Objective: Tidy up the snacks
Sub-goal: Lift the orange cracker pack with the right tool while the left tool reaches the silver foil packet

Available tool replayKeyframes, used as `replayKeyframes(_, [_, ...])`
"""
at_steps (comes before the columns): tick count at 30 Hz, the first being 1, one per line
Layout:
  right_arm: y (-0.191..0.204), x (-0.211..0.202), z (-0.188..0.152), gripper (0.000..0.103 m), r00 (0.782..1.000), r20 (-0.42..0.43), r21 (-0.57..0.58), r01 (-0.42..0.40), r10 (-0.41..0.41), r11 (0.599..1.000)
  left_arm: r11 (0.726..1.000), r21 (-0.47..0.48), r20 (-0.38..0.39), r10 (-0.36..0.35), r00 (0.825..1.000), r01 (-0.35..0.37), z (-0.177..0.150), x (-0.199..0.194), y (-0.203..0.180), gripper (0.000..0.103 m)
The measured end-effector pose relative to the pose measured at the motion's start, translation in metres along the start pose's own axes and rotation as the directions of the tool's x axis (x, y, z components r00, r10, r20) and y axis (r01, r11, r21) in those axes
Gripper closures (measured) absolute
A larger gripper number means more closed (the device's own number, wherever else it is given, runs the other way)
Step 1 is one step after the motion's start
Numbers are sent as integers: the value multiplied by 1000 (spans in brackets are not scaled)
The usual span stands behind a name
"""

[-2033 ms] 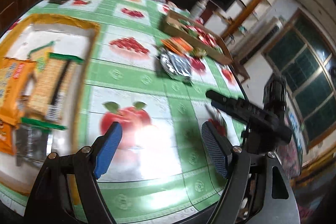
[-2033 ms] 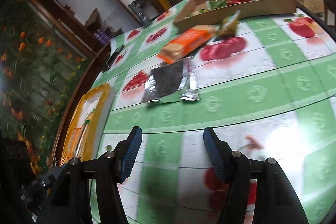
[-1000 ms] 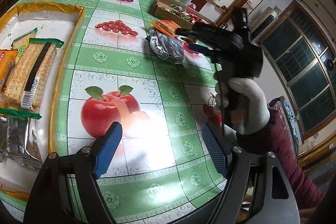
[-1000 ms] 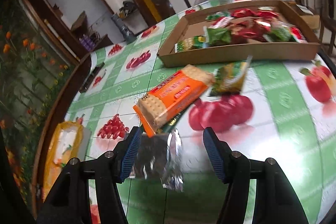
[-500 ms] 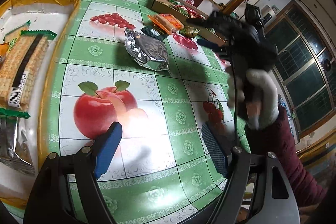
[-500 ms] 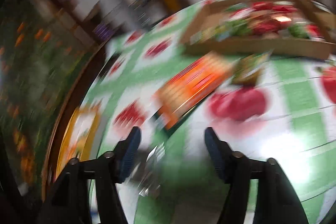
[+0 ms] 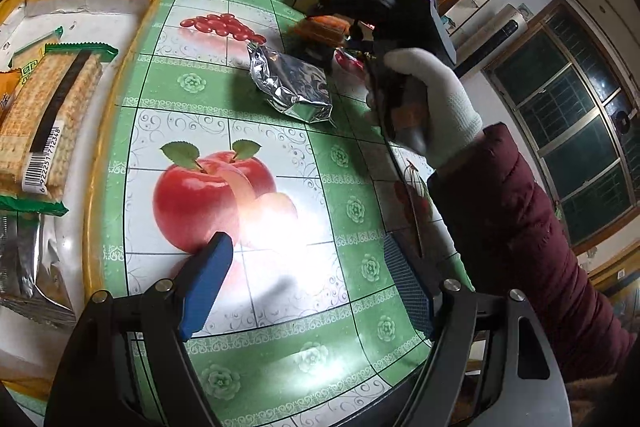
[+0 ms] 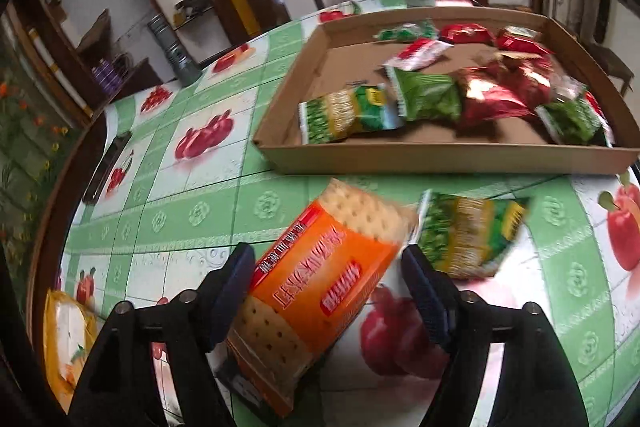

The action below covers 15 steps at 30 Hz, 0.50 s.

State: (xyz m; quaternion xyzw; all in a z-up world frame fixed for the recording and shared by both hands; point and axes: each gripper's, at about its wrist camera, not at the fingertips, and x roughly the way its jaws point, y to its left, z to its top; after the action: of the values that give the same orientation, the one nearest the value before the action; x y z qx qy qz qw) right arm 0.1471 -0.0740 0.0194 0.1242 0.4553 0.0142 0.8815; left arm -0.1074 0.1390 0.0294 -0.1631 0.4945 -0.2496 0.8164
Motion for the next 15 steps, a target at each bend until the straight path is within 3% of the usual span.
replayKeyframes(7, [-20,-21,-25,41,996,-48,-9,-78,78,997,1000,-5,3,-9,1000,9,1,2,0,25])
replayKeyframes(9, [-31,-36,-32,50,994,-28,1,-105,105,995,1000,-6,2,-9,1000,9,0,2,-1,25])
replayKeyframes(11, [-43,-55,-44,67,990,-6,5,-142,142,990,1000,-5,1,-11,1000,11,-1,2,-3,25])
replayKeyframes(12, [-47,-59,-48,68,987,-7,12,-160,160,987,1000,-2,1,-11,1000,11,-2,2,-4,25])
replayKeyframes(14, [-58,-72,-67,82,978,-37,17,-205,206,979,1000,5,0,-12,1000,12,-2,2,-7,25])
replayKeyframes(15, [-61,-76,-75,82,973,-53,17,-224,225,974,1000,8,-1,-12,1000,12,-3,3,-9,25])
